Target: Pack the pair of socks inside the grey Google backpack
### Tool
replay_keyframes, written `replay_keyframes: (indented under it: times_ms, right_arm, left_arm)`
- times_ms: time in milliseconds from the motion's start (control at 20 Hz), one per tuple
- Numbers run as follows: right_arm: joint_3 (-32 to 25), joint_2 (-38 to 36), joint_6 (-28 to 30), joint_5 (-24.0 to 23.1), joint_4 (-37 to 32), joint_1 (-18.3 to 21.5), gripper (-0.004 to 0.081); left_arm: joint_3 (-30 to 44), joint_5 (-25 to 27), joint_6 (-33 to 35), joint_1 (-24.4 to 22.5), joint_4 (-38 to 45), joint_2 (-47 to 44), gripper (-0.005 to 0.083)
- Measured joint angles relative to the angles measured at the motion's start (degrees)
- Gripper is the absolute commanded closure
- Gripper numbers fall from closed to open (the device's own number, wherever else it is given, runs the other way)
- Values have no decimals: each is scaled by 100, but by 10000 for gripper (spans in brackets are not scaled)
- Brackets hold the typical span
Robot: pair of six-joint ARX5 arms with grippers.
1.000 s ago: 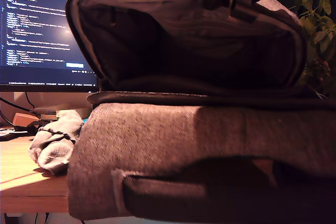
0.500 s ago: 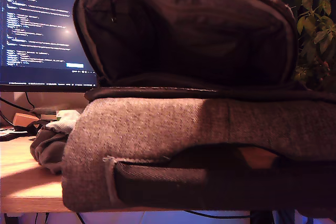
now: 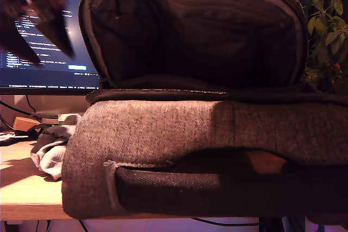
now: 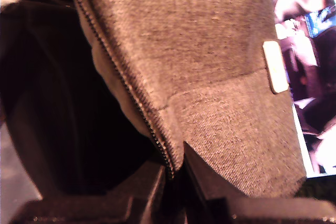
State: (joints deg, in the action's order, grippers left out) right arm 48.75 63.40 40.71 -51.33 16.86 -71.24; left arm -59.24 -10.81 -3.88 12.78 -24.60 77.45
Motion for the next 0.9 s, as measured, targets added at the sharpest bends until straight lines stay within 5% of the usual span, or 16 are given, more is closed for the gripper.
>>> replay_keyframes:
  times_ms: [650,700,850,900]
  right_arm:
    - [0,-20,0,66,0,0,782]
    - [0,-20,0,68,0,0,782]
    - [0,-20,0,68,-2,0,782]
    - [0,-20,0,66,0,0,782]
  left_arm:
    - [0,-50,-22,-92,673,2072,145]
    - [0,-63,-20,-96,660,2131,241]
    - [0,-83,-17,-136,452,2149,760]
    - [0,-90,92,-133,380,2149,789]
